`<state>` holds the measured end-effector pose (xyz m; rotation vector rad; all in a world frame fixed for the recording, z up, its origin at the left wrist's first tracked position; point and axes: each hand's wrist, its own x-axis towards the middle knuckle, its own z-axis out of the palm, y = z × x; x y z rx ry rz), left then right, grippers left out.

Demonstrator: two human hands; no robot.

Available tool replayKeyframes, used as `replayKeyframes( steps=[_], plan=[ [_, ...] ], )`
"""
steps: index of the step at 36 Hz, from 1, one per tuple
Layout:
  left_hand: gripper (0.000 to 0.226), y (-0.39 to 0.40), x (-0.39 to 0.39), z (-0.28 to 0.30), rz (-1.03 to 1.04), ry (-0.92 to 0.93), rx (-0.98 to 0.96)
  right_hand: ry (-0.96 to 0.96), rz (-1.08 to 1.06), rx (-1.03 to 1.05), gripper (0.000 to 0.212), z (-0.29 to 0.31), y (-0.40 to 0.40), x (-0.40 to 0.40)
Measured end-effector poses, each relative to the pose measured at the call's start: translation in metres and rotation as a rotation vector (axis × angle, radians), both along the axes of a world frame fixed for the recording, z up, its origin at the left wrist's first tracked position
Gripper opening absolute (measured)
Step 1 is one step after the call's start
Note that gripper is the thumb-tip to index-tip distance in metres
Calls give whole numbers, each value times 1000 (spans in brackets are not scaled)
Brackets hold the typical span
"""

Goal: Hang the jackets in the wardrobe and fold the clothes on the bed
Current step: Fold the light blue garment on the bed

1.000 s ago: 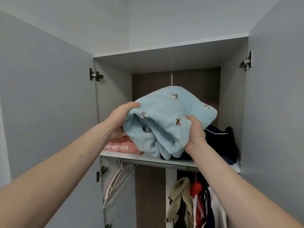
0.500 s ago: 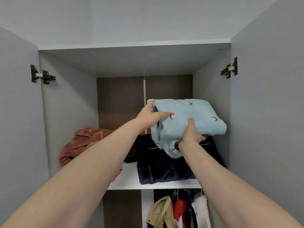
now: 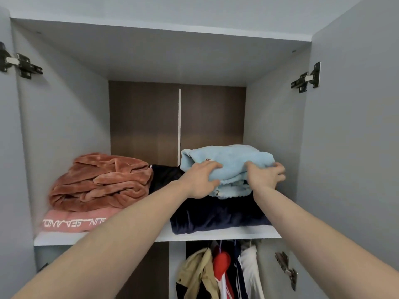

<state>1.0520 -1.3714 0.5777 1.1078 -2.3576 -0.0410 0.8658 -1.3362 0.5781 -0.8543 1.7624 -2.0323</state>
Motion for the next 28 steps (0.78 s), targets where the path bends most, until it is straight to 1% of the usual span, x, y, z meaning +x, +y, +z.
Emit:
replayKeyframes(
  steps=[1, 2, 4, 5, 6, 7, 10, 13, 15, 17, 21, 25, 28],
  plan=[
    [57, 0, 1, 1, 5, 5, -3, 174, -67, -57, 77, 5, 2, -5],
    [57, 0, 1, 3, 12, 9, -13, 383, -102, -70, 76, 10, 3, -11],
    [60, -1, 2, 5, 27, 33, -27, 805, -78, 24, 71, 19, 3, -22],
    [62, -2, 3, 7, 36, 57, -27, 950, -27, 99, 68, 22, 1, -26],
    [63, -3, 3, 7, 48, 73, -27, 1039, 33, 182, 64, 23, -2, -28],
    [62, -3, 3, 8, 62, 67, -26, 1090, 91, 267, 62, 23, -5, -29],
    [56, -5, 4, 6, 97, -50, -5, 1079, 254, 461, 62, 11, -8, -27],
    [55, -5, 3, 3, 96, -102, 41, 1123, 277, 590, 64, -4, -6, -28],
    [55, -3, 2, 4, 89, -114, 40, 1130, 278, 636, 67, -2, -3, -30],
    [56, 0, 0, 6, 84, -106, 34, 1110, 267, 614, 66, 7, 3, -31],
    [57, 11, -1, 12, 90, -64, 38, 1090, 224, 494, 61, 21, 21, -35],
    [58, 33, 5, 21, 112, -59, 28, 1083, 247, 474, 66, 27, 42, -35],
    [57, 62, 16, 26, 103, 21, -11, 1053, 283, 385, 68, 25, 60, -30]
  ],
)
